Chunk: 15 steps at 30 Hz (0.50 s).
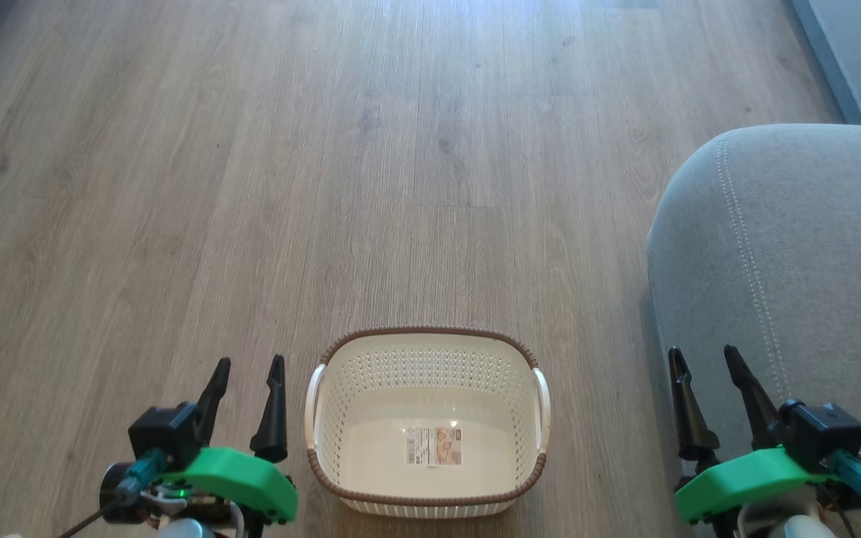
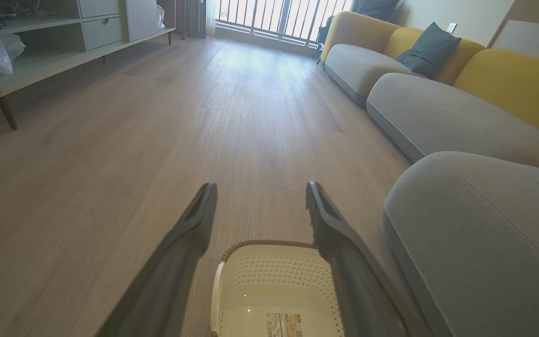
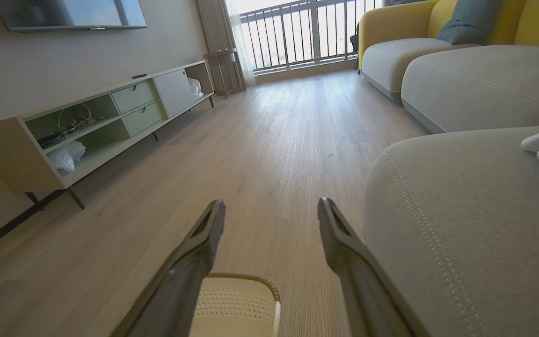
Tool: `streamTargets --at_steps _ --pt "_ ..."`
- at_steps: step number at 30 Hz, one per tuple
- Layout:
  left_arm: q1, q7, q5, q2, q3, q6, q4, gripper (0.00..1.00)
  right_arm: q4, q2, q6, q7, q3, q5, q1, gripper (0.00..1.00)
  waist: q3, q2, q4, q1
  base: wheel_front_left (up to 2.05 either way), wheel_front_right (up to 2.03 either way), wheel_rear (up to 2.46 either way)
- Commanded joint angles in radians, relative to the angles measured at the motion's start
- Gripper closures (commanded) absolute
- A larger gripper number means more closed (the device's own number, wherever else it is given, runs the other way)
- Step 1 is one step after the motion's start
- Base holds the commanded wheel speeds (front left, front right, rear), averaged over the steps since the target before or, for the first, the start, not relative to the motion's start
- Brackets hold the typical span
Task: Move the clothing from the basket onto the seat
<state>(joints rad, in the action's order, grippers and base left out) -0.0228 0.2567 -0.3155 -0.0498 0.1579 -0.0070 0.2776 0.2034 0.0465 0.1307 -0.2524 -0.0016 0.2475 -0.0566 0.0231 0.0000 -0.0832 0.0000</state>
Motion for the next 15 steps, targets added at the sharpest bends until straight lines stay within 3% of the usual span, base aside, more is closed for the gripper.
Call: streamTargets --at_steps 1,7,8,15 --pt "-0.046 0.005 -0.008 0.0 -0.042 -0.005 -0.027 0.0 -0.027 0.004 0.0 -0.009 0.024 0.004 0.03 0.0 -0.001 0.0 -0.001 0.0 0.0 0.0 0.0" --pt "-0.046 0.005 -0.016 0.0 -0.044 -0.006 -0.024 0.0 -0.026 0.004 0.0 -0.009 0.025 0.005 0.031 0.0 -0.002 0.0 -0.001 0.0 0.0 0.0 0.0" --pt "0.0 0.0 -0.012 0.0 -0.003 -0.001 0.001 1.0 0.001 0.0 0.0 0.0 0.002 0.0 0.0 1.0 -0.003 0.0 -0.001 0.0 0.0 0.0 0.0" --pt "0.025 -0.009 -0.046 0.0 -0.004 -0.005 0.061 1.0 0.063 -0.001 0.0 0.009 0.006 0.03 -0.007 1.0 -0.003 0.0 0.0 0.0 0.0 0.0 0.0"
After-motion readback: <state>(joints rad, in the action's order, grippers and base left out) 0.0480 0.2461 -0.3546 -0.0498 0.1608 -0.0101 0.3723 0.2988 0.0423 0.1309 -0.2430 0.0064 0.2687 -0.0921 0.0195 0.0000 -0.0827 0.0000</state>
